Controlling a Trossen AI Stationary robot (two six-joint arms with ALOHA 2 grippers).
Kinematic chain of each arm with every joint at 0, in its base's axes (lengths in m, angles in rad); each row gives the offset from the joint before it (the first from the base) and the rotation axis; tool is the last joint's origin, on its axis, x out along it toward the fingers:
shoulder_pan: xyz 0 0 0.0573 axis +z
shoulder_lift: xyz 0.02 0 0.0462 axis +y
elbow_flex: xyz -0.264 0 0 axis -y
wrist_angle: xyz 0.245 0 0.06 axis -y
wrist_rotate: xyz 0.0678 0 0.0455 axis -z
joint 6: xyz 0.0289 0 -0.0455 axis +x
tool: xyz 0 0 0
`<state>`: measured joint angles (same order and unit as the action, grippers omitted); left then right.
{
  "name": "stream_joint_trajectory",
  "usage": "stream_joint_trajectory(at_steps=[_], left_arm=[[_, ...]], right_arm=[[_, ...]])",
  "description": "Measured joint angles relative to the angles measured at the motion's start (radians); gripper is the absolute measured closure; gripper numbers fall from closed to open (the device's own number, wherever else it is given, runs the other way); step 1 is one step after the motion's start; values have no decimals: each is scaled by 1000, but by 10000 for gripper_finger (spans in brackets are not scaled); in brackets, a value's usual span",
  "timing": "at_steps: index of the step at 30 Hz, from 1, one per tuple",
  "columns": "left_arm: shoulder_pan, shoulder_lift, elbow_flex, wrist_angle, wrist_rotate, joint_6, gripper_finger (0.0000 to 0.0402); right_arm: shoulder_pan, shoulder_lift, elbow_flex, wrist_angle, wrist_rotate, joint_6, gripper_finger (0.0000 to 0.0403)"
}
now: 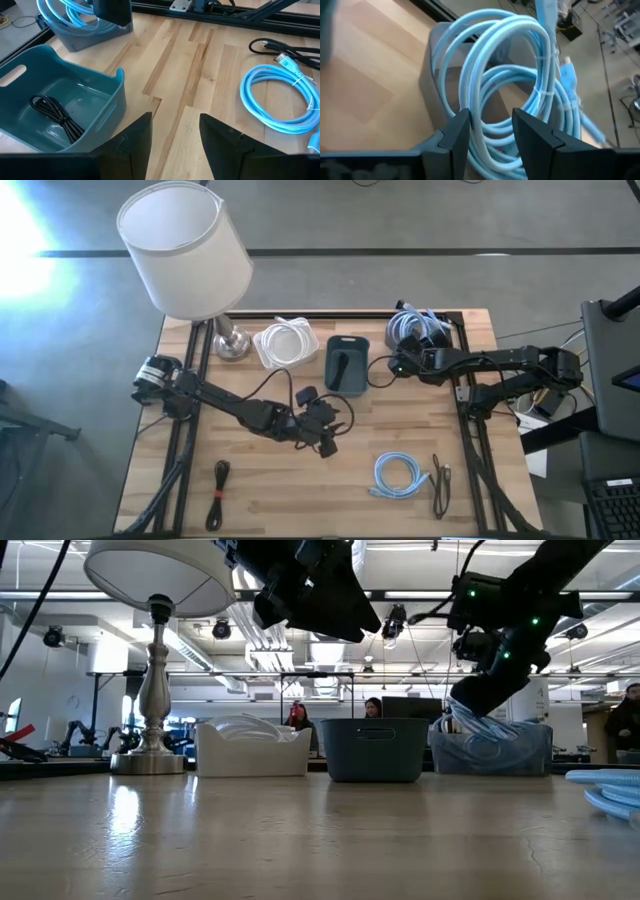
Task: Sort HDMI cables
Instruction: Put the left blue HDMI cable into the black bin, then put the blue HDMI cable into the black bin
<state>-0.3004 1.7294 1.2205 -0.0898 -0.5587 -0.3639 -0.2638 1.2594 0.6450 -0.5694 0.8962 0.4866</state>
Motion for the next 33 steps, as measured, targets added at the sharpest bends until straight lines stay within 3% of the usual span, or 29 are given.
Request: stream_joint_trajectory(at_steps=[8,17,27,33], left_arm=[[0,0,0,-1,0,6,234],[0,0,0,-1,0,25,234],[-1,0,0,-9,0,25,234],[-1,0,0,-23,0,25,234]], right_arm=[[29,-2,-31,-9,13,30,230],[157,-44,-15,-9,33,23,223],[375,-225,-10,10,44,35,225],[560,-352,5,141,-113,90,229]])
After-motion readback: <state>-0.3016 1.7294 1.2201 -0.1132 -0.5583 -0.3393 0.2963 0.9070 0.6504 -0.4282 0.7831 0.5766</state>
